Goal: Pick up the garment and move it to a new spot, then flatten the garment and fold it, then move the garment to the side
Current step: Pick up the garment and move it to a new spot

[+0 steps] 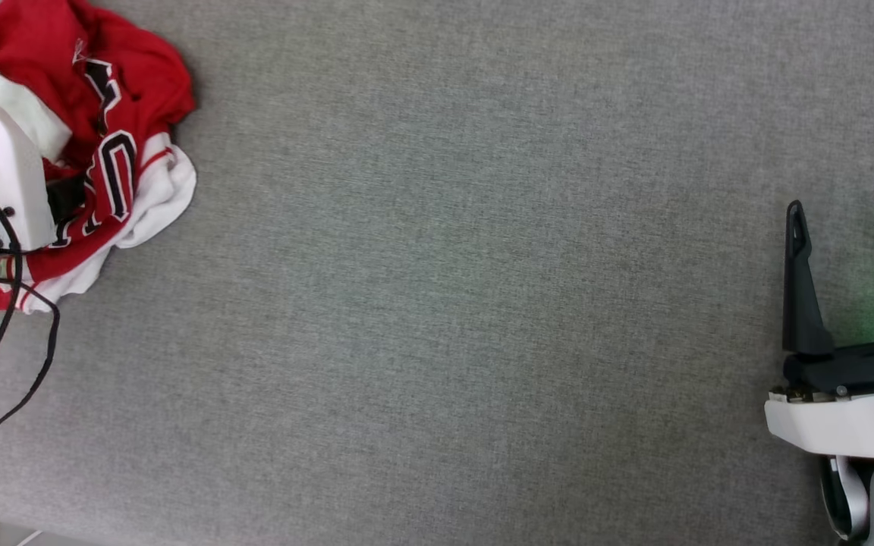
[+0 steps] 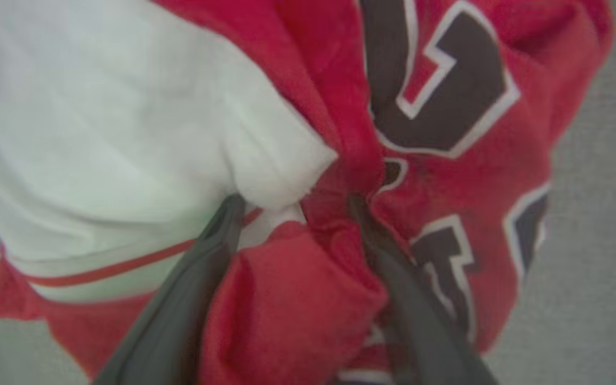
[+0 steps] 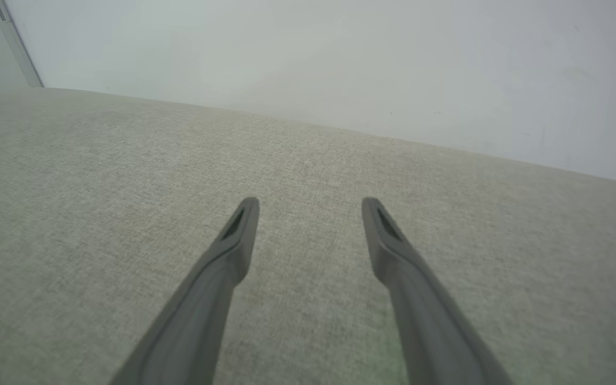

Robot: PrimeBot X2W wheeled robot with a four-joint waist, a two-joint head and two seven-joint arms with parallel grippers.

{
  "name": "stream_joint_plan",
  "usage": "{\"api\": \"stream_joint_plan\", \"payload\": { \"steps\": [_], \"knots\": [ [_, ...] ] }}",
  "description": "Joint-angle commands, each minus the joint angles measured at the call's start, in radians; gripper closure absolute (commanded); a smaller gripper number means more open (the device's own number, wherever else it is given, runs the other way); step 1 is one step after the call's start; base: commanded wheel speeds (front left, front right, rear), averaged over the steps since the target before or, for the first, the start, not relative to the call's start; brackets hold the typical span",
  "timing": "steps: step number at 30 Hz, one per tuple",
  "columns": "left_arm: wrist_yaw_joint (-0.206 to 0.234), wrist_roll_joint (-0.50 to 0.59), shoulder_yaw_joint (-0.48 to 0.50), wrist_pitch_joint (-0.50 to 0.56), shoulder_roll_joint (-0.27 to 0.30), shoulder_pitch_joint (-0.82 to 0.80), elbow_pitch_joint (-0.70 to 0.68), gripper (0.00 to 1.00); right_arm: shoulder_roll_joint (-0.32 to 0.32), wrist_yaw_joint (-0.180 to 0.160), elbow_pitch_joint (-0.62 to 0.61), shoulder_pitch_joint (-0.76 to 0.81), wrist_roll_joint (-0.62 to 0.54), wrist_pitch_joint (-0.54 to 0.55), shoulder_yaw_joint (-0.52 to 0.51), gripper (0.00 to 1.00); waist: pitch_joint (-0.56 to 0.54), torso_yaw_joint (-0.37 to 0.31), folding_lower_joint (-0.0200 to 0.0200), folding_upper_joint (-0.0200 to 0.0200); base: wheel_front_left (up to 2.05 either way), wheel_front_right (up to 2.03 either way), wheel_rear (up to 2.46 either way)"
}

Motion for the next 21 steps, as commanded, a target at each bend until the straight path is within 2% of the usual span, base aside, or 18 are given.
{"api": "stream_joint_plan", "payload": {
  "steps": [1, 5, 6, 7, 15, 21],
  "knots": [
    [0.001, 0.0, -0.026, 0.015, -0.022, 0.023, 0.025, 0.0, -0.005, 0.0, -0.004, -0.024, -0.004, -0.002, 0.001, 0.0, 0.013, -0.011, -0.0001, 0.0, 0.0, 0.0, 0.0],
    [0.0, 0.023, -0.114, 0.027, -0.065, 0.057, 0.076, 0.0, -0.003, 0.0, 0.001, -0.025, -0.004, -0.002, -0.002, 0.0, 0.022, -0.017, -0.0001, 0.0, 0.0, 0.0, 0.0],
    [-0.001, 0.004, -0.133, 0.019, -0.09, 0.061, 0.087, 0.09, -0.002, 0.0, 0.009, -0.025, -0.003, -0.002, -0.001, 0.0, 0.019, -0.016, -0.0001, 0.0, 0.0, 0.0, 0.0],
    [-0.002, 0.015, -0.158, 0.004, -0.086, 0.05, 0.088, 1.0, 0.0, 0.0, 0.015, -0.026, 0.001, -0.002, 0.004, 0.0, 0.009, -0.014, -0.0001, 0.0, 0.0, 0.0, 0.0],
    [0.0, 0.056, -0.149, -0.156, 0.034, -0.09, 0.029, 1.0, 0.009, 0.0, 0.042, -0.023, 0.025, -0.002, 0.027, 0.0, -0.077, -0.016, -0.0001, 0.0, 0.0, 0.0, 0.0],
    [0.0, 0.086, -0.182, -0.219, 0.077, -0.151, -0.045, 1.0, 0.013, 0.0, 0.066, 0.008, 0.053, -0.002, 0.042, 0.0, -0.167, -0.034, -0.0001, 0.0, 0.0, 0.0, 0.0]
  ]
}}
